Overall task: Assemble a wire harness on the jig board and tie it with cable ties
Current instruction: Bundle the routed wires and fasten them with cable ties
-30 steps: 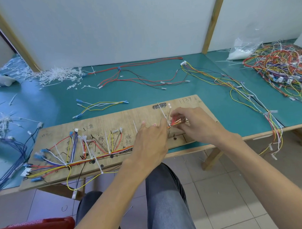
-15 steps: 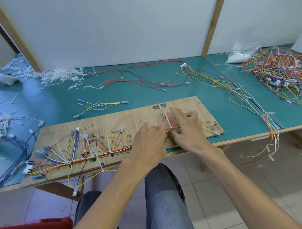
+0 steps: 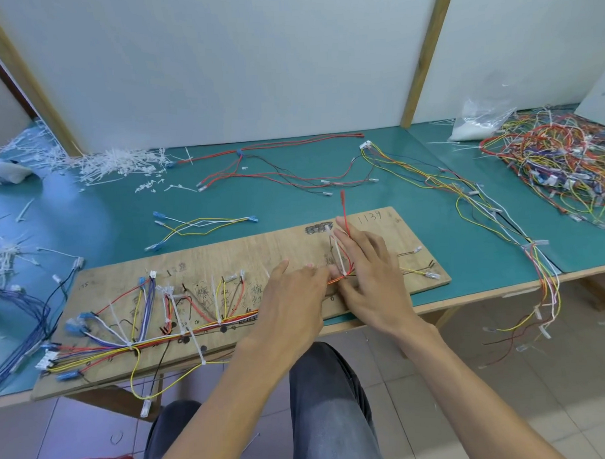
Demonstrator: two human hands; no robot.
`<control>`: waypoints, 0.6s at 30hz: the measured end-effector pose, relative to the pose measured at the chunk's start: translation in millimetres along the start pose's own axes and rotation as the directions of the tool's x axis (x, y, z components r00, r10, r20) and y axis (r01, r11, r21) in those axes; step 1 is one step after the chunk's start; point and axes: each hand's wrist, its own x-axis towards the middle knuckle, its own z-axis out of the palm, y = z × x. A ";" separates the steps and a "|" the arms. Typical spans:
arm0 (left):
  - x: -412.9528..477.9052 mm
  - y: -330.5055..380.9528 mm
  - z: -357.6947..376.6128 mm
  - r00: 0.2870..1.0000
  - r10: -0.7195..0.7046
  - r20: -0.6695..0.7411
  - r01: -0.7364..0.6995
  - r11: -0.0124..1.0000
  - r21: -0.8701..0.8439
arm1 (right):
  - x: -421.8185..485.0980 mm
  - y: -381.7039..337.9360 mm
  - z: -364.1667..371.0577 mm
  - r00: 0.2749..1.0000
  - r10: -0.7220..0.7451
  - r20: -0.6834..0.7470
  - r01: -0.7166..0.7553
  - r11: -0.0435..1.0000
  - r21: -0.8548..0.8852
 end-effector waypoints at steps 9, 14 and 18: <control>-26.4 -14.8 -17.4 0.998 -0.064 0.001 0.063 0.996 0.061 | -1.1 2.0 4.0 0.989 0.080 -0.128 -0.076 0.997 0.034; -13.8 -19.1 -25.3 0.977 -0.148 0.153 0.158 0.986 -0.053 | -0.4 -0.1 4.5 0.989 0.110 -0.100 -0.113 0.993 -0.030; -5.0 -22.2 -22.9 0.960 -0.146 0.238 0.172 0.981 -0.089 | -0.3 -2.0 8.1 0.990 0.103 -0.096 -0.113 0.988 -0.103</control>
